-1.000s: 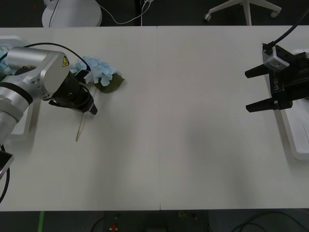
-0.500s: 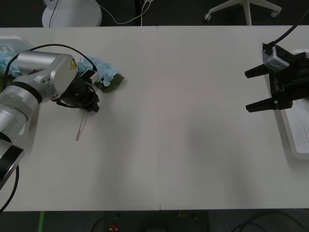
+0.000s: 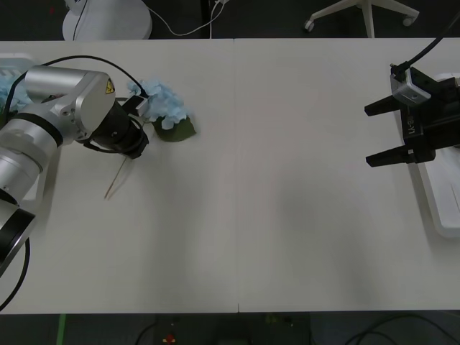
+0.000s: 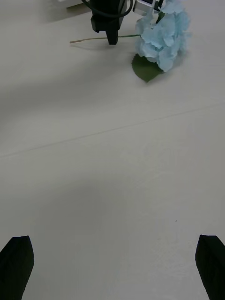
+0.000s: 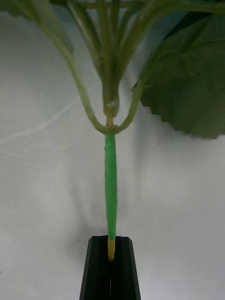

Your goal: Put the red flowers into the right box and the blue flowers into the left box

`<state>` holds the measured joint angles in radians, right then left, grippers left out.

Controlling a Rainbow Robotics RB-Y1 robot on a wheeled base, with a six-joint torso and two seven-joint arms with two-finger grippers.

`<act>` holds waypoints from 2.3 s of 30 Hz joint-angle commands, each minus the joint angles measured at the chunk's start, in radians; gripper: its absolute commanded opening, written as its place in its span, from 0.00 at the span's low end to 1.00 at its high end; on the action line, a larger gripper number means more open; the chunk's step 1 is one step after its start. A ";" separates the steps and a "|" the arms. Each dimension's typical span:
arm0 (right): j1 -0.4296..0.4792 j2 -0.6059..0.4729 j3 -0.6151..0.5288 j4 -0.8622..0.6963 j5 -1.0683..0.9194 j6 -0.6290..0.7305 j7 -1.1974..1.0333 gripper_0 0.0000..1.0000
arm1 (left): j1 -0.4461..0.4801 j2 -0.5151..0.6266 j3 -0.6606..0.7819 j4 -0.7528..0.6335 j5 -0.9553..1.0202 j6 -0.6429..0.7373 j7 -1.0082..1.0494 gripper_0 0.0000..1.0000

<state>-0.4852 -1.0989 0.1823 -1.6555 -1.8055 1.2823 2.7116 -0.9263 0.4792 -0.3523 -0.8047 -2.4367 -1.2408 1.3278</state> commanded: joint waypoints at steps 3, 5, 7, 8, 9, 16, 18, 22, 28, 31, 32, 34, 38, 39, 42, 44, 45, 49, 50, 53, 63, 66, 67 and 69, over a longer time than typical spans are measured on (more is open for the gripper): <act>-0.027 -0.030 -0.018 -0.009 0.002 -0.006 -0.006 1.00 | -0.072 0.065 0.151 -0.051 0.018 -0.097 -0.179 0.00; -0.027 -0.030 -0.018 -0.009 0.002 -0.006 -0.006 1.00 | -0.072 0.093 0.190 -0.077 0.024 -0.135 -0.191 0.00; -0.027 -0.030 -0.018 -0.009 0.002 -0.006 -0.006 1.00 | -0.072 0.134 0.227 -0.120 0.041 -0.183 -0.196 0.00; -0.027 -0.030 -0.018 -0.009 0.002 -0.006 -0.006 1.00 | -0.072 0.145 0.236 -0.129 0.045 -0.194 -0.197 0.00; -0.027 -0.030 -0.018 -0.009 0.002 -0.006 -0.006 1.00 | -0.072 0.160 0.253 -0.143 0.054 -0.212 -0.197 0.00; -0.027 -0.030 -0.018 -0.009 0.002 -0.006 -0.006 1.00 | -0.045 0.291 0.434 -0.225 0.071 -0.322 -0.213 0.00; -0.027 -0.030 -0.018 -0.009 0.002 -0.006 -0.006 1.00 | -0.026 0.335 0.478 -0.246 0.067 -0.328 -0.219 0.00; -0.027 -0.030 -0.018 -0.009 0.002 -0.006 -0.006 1.00 | 0.001 0.432 0.513 -0.257 0.035 -0.313 -0.231 0.00; -0.027 -0.030 -0.018 -0.009 0.002 -0.006 -0.006 1.00 | 0.003 0.521 0.513 -0.254 -0.093 -0.236 -0.243 0.00; -0.027 -0.030 -0.018 -0.009 0.002 -0.006 -0.006 1.00 | 0.003 0.544 0.513 -0.228 -0.156 -0.198 -0.245 0.00; -0.027 -0.030 -0.018 -0.009 0.002 -0.006 -0.006 1.00 | 0.003 0.549 0.512 -0.203 -0.182 -0.178 -0.246 0.00; -0.027 -0.030 -0.018 -0.009 0.002 -0.006 -0.006 1.00 | 0.003 0.553 0.512 -0.145 -0.237 -0.128 -0.251 0.00; -0.027 -0.030 -0.018 -0.009 0.002 -0.006 -0.006 1.00 | 0.006 0.561 0.458 -0.031 -0.257 -0.039 -0.254 0.00; -0.027 -0.030 -0.018 -0.009 0.002 -0.006 -0.006 1.00 | 0.006 0.562 0.434 -0.008 -0.257 -0.019 -0.256 0.00; -0.027 -0.030 -0.018 -0.009 0.002 -0.006 -0.006 1.00 | 0.006 0.564 0.340 0.039 -0.257 0.030 -0.248 0.00; -0.027 -0.030 -0.018 -0.009 0.002 -0.006 -0.006 1.00 | 0.006 0.562 0.294 0.065 -0.257 0.046 -0.245 0.00; -0.027 -0.030 -0.018 -0.009 0.002 -0.006 -0.006 1.00 | 0.006 0.562 0.280 0.076 -0.257 0.046 -0.245 0.00; -0.027 -0.030 -0.018 -0.009 0.002 -0.006 -0.006 1.00 | 0.015 0.561 0.246 0.137 -0.257 0.047 -0.249 0.00; -0.027 -0.030 -0.018 -0.009 0.002 -0.006 -0.006 1.00 | 0.029 0.561 0.240 0.144 -0.257 0.047 -0.249 0.00; -0.027 -0.030 -0.018 -0.009 0.002 -0.006 -0.006 1.00 | 0.073 0.561 0.237 0.144 -0.257 0.053 -0.242 0.00; -0.027 -0.030 -0.018 -0.009 0.002 -0.006 -0.006 1.00 | 0.172 0.561 0.237 0.144 -0.214 0.116 -0.237 0.12; -0.027 -0.030 -0.018 -0.009 0.002 -0.006 -0.006 1.00 | 0.172 0.561 0.237 0.142 -0.206 0.116 -0.246 0.76; -0.027 -0.030 -0.018 -0.009 0.002 -0.006 -0.006 1.00 | 0.172 0.561 0.237 0.142 -0.205 0.118 -0.249 0.82; -0.027 -0.030 -0.018 -0.009 0.002 -0.006 -0.006 1.00 | 0.172 0.561 0.237 0.134 -0.189 0.122 -0.259 0.92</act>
<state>-0.4856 -1.0989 0.1823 -1.6546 -1.8050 1.2821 2.7116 -0.7585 0.9869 -0.1203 -0.6591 -2.6486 -1.1336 1.1181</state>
